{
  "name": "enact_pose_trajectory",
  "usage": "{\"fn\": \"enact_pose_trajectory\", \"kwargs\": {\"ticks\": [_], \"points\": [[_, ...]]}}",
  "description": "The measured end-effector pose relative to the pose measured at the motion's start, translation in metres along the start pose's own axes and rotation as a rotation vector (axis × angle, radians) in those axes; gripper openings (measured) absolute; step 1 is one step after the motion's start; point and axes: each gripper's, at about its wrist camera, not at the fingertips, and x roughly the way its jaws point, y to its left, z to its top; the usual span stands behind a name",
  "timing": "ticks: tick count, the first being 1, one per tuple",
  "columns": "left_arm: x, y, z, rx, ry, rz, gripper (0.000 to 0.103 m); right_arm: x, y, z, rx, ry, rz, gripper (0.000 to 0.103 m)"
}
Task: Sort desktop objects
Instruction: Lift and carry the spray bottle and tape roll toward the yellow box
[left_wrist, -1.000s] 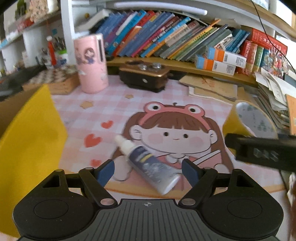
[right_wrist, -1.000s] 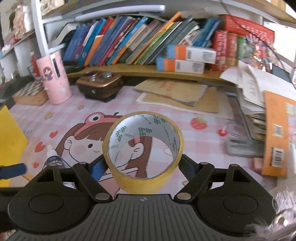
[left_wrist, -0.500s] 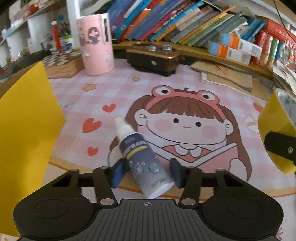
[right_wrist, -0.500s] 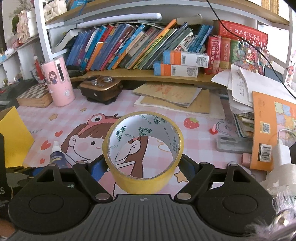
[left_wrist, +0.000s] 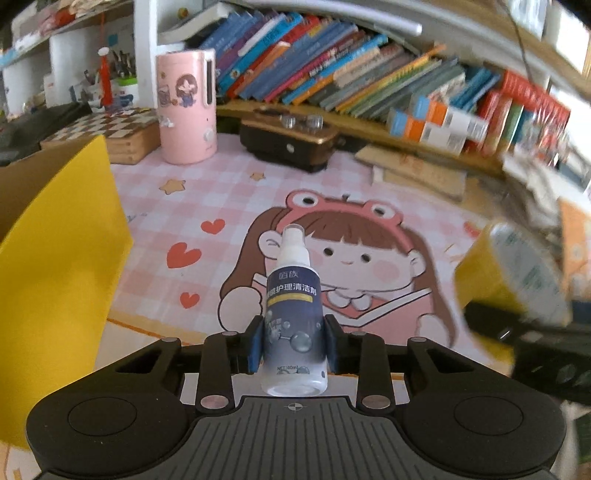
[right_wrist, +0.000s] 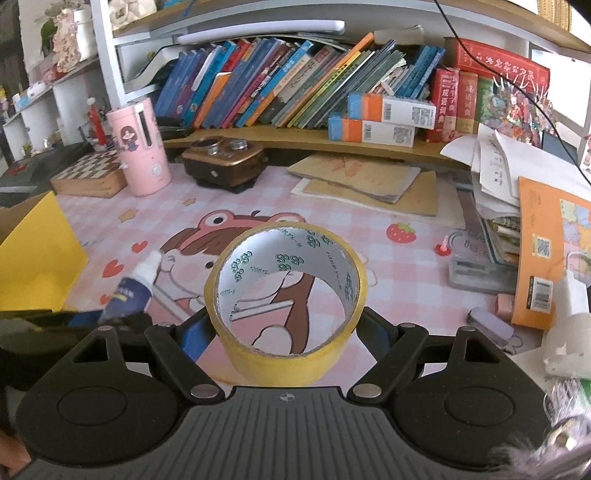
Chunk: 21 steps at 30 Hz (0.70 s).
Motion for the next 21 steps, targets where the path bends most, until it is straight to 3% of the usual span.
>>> {"fn": "enact_pose_trajectory", "kwargs": {"ticks": [8,21], "points": [[-0.057,0.016,-0.012,-0.067,-0.053,-0.082,0.031,-0.027,0.013,-0.012,-0.01,0.013,0.062,0.08],[-0.123,0.057,-0.049,-0.153,-0.093,-0.139,0.031,-0.072,0.064,-0.034,-0.04,0.035,0.144,0.08]]}}
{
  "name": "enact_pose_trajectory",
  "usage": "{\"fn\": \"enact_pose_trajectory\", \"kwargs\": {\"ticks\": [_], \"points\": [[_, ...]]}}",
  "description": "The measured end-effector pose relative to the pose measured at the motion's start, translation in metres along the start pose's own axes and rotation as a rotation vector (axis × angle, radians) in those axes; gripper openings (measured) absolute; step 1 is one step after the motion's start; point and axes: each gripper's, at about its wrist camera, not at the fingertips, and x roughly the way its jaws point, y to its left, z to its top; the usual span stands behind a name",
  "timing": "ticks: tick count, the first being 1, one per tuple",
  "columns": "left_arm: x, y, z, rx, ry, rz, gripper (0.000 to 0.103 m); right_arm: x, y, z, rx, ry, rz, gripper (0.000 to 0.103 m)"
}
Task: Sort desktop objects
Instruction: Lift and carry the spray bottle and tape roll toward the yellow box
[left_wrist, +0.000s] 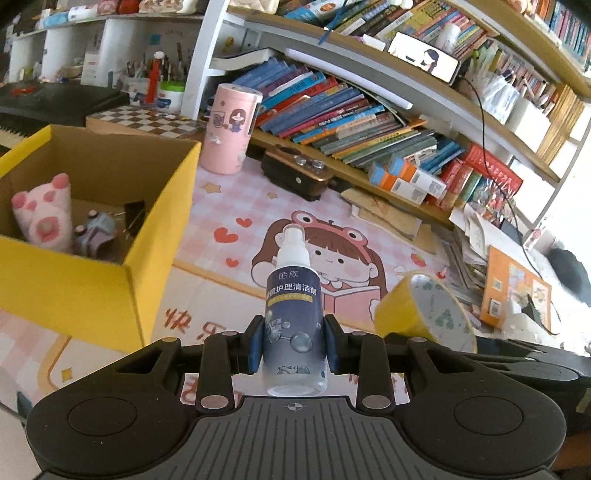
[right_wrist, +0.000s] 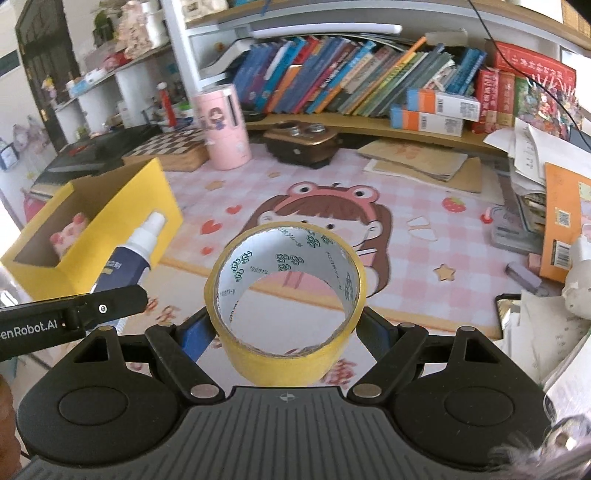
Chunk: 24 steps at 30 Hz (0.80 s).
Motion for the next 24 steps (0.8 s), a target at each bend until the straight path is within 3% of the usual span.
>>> {"fn": "enact_pose_trajectory", "kwargs": {"ticks": [11,24], "points": [[-0.041,0.04,-0.016,-0.002,-0.012,-0.047,0.031,-0.023,0.059,-0.021,-0.016,-0.016,-0.009,0.08],[-0.103,0.113,-0.052,-0.08,0.02,-0.014,0.031,-0.042,0.146,-0.066,-0.035,0.038,0.016,0.081]]}}
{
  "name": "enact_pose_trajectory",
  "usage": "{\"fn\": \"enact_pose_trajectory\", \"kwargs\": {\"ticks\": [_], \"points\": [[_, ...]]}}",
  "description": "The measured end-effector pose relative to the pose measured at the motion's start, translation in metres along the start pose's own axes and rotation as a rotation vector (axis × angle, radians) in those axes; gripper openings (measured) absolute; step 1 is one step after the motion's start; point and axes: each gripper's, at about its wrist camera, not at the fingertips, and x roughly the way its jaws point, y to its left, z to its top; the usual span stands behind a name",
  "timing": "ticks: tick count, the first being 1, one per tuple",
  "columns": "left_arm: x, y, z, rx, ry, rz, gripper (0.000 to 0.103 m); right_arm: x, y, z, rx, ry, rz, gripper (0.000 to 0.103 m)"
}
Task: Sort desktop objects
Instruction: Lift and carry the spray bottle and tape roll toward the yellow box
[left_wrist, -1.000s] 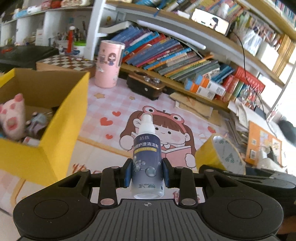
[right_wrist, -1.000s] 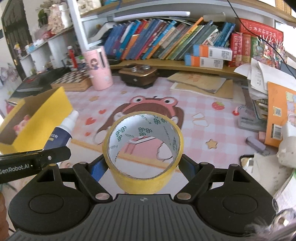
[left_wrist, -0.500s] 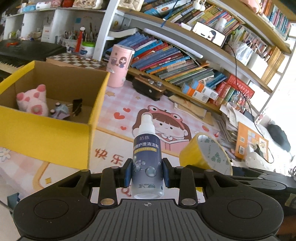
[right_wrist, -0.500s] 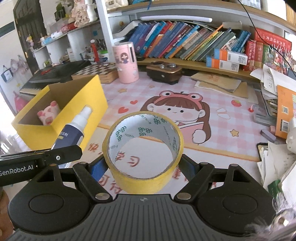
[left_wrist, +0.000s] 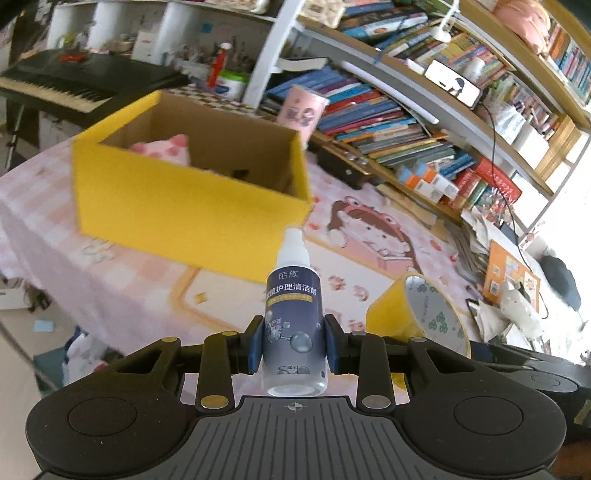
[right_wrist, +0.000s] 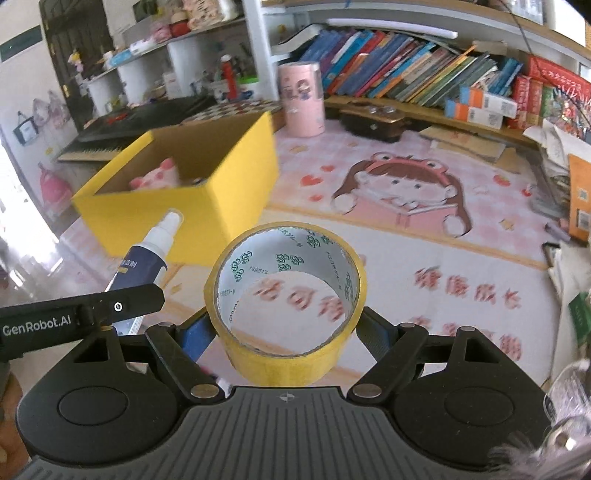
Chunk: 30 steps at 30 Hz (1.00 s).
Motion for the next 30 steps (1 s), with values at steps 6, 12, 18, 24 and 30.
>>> {"fn": "enact_pose_trajectory", "kwargs": {"ticks": [6,12,18,24,30], "points": [[-0.03,0.029,-0.013,-0.008,-0.003,0.014,0.031,-0.005,0.037,-0.02,-0.004,0.009,0.021,0.081],[-0.055,0.055,-0.024,-0.029,-0.01,0.035,0.031,-0.009,0.069,-0.034,-0.009,0.013,0.044,0.08],[-0.074,0.068,-0.029,-0.038,-0.036,0.042,0.031,-0.013,0.093,-0.04,-0.032,0.011,0.063,0.081],[-0.088,0.081,-0.033,-0.057,-0.055,0.051,0.031,-0.014,0.108,-0.041,-0.057,0.009,0.075,0.081],[-0.098,0.09,-0.036,-0.083,-0.076,0.063,0.031,-0.015,0.122,-0.041,-0.091,0.007,0.091,0.081]]}}
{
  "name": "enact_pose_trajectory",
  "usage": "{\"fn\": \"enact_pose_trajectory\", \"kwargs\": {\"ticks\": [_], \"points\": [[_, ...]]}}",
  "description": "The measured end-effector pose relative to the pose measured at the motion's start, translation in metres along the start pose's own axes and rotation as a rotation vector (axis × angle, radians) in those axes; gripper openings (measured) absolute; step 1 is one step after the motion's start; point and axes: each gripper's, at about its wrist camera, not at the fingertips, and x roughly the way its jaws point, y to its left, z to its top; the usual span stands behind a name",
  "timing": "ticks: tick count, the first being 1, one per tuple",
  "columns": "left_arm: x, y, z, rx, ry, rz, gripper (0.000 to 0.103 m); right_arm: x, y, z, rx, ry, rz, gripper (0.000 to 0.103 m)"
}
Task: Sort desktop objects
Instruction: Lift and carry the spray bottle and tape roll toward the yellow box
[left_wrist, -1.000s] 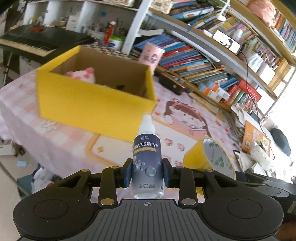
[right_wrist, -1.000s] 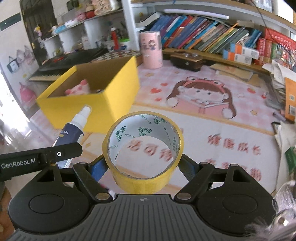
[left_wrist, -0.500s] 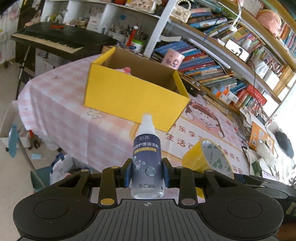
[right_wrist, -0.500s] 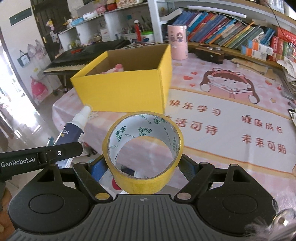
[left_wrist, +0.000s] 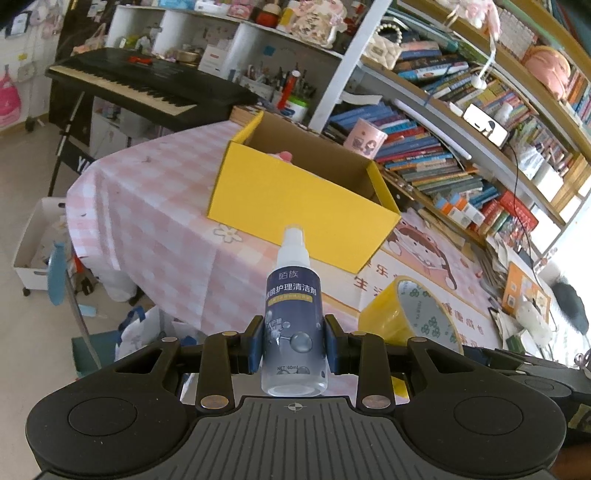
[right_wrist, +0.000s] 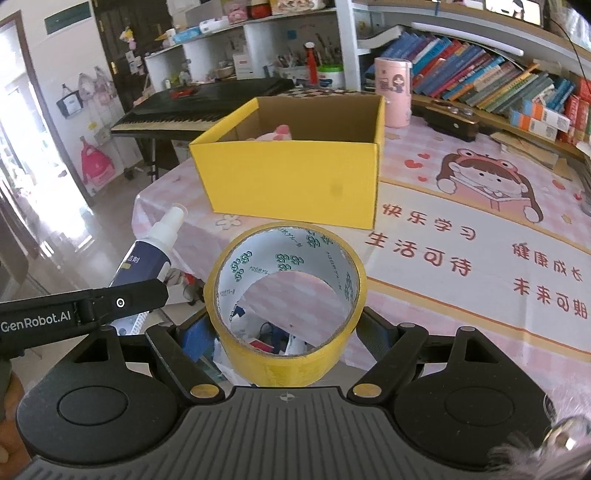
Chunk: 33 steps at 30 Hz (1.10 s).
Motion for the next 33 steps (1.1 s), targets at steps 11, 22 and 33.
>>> {"fn": "enact_pose_trajectory", "kwargs": {"ticks": [11,22,33], "points": [[-0.004,0.01,0.003,-0.019,-0.017,0.007,0.031,0.003,0.013,0.004,-0.029,0.0,0.006,0.08],[0.011,0.007,0.013,-0.019,-0.012,0.012,0.031,0.014,0.007,0.014,-0.041,0.008,0.005,0.08],[0.038,-0.013,0.064,0.05,-0.098,0.027,0.031,0.033,-0.014,0.074,-0.079,-0.119,0.009,0.08]]}}
